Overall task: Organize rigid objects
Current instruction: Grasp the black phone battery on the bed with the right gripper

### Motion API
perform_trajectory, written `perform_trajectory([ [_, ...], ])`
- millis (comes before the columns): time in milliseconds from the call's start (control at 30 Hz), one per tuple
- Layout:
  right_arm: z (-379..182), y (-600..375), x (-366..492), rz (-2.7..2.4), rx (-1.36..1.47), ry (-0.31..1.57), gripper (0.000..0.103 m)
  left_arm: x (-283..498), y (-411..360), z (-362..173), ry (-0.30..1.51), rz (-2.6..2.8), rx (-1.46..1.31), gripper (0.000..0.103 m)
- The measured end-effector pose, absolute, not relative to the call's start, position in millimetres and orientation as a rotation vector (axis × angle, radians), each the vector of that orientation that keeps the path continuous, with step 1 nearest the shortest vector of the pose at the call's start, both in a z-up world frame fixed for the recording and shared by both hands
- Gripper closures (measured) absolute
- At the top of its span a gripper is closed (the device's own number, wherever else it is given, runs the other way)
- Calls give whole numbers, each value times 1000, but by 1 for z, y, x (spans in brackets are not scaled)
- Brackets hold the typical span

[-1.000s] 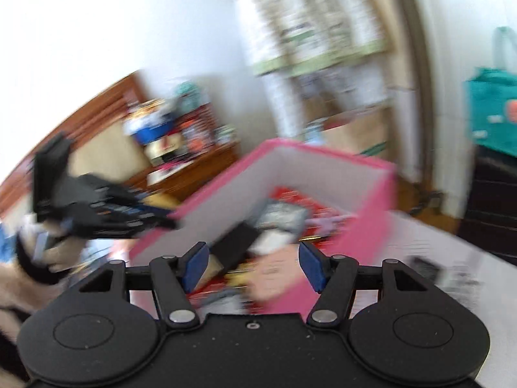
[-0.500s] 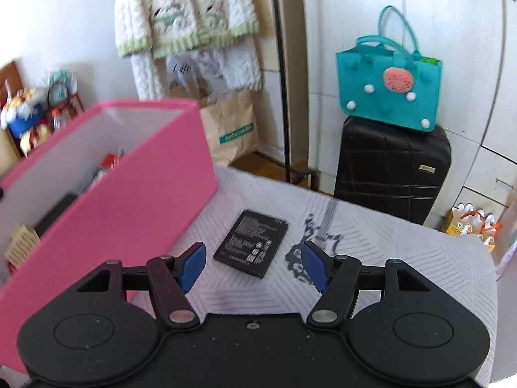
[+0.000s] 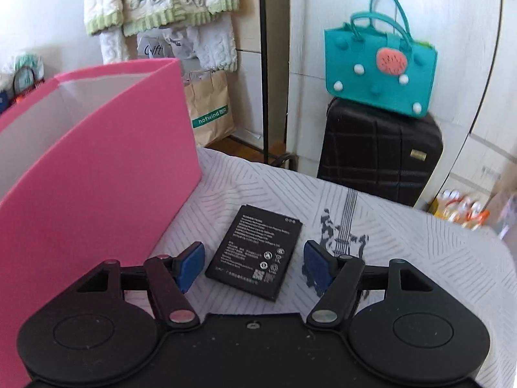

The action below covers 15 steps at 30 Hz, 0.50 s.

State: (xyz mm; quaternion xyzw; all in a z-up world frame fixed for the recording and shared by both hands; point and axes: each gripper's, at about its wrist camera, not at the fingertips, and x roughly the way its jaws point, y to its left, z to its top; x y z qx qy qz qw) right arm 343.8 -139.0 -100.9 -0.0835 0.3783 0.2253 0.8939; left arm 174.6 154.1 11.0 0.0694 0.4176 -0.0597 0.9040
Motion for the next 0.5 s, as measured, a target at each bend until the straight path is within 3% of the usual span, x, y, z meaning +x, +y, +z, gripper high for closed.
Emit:
perform_trajectory([
  [200,-99,-150,353,480,-111,807,46,175,154,11,863,-123,144,92],
  [467,-106,-143,350,478,-177,750,42,175,155,12,863,-123,142,92],
  [500,-105,-143,351,481,-178,751,45,175,155,12,863,-124,141,92],
])
